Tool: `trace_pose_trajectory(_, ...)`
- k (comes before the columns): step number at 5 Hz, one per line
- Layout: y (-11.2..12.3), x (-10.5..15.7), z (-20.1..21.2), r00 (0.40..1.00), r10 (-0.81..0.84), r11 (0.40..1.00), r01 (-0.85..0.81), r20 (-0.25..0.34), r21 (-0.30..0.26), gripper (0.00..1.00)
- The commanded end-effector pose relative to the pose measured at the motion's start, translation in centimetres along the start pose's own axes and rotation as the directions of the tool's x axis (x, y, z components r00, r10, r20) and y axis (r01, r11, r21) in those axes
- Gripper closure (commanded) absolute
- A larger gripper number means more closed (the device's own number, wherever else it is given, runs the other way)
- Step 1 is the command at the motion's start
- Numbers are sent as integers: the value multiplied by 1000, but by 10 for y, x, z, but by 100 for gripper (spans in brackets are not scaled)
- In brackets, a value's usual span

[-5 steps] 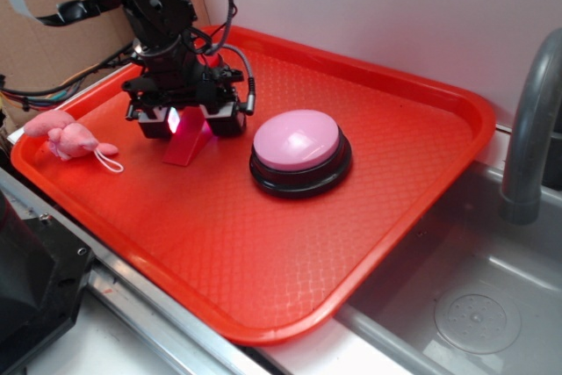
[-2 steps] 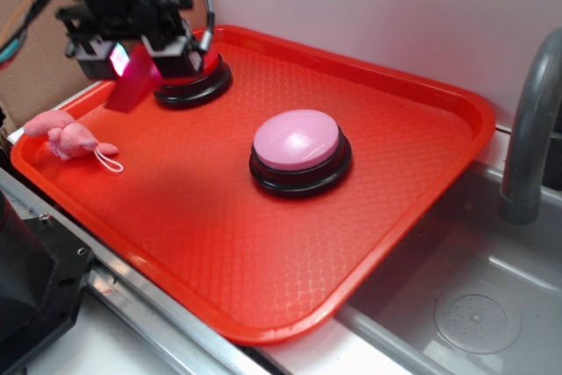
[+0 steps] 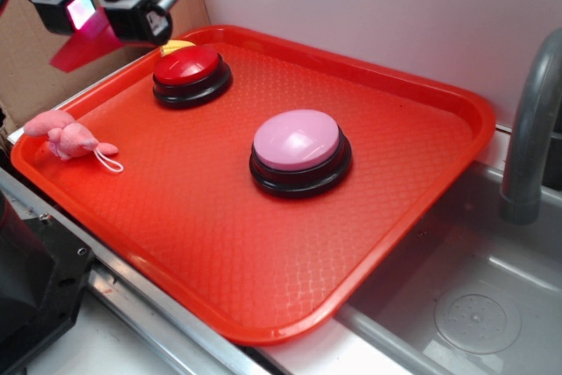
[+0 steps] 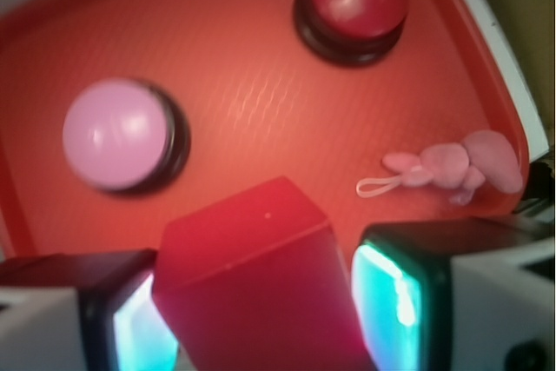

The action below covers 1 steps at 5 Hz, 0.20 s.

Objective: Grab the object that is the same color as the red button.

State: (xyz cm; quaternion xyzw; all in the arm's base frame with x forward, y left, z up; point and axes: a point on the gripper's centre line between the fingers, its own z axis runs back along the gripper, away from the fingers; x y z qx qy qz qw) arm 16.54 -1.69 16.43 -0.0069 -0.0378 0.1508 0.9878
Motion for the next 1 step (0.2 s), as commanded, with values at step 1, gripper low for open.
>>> trace_pose_trajectory(1, 12, 12, 5, 998, 70, 998, -70, -1, 0, 100)
